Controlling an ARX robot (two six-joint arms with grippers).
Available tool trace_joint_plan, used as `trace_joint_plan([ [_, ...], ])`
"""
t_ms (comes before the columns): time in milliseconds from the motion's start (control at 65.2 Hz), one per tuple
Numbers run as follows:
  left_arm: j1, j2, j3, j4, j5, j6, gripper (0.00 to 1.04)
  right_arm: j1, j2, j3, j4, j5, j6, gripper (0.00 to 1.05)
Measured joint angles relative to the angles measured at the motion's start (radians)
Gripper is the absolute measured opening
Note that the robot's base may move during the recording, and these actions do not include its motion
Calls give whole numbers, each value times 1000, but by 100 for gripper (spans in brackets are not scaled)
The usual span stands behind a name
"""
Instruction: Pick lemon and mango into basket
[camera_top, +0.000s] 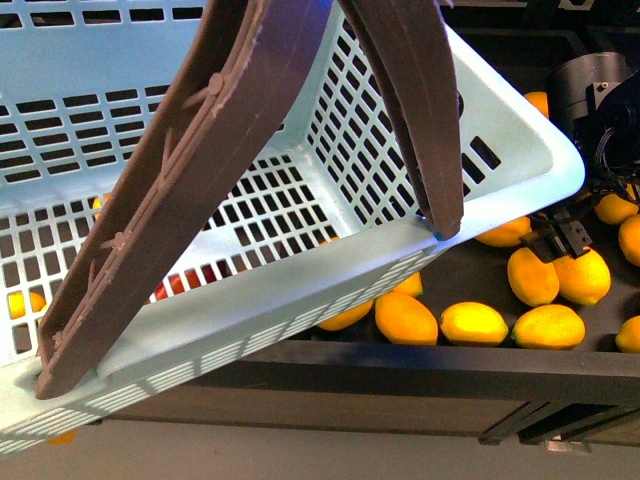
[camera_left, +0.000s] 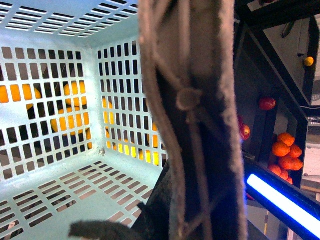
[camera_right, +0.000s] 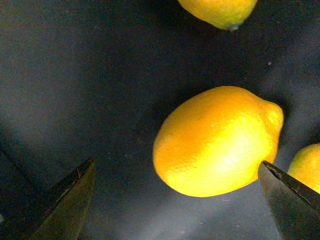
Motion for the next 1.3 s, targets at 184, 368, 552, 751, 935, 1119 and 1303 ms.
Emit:
trace_joint_plan([
  [184, 0, 0, 0, 0, 0, 0, 5, -6, 26, 44, -19, 5, -5, 96],
  [368, 0, 0, 0, 0, 0, 0, 5, -6, 65, 99, -42, 4, -12, 96],
  [552, 0, 0, 0, 0, 0, 0, 5, -6, 106, 146, -67, 5, -13, 96],
  [751, 0, 0, 0, 0, 0, 0, 5, -4, 132, 184, -80, 1, -20, 96],
  [935, 0, 0, 0, 0, 0, 0, 5, -5, 146, 206, -93, 2, -33, 96],
  [1119, 0, 0, 0, 0, 0, 0, 5, -6, 152, 212, -97, 2, -35, 80],
  [1303, 0, 0, 0, 0, 0, 0, 4, -6, 152, 209, -89, 2, -35, 71],
])
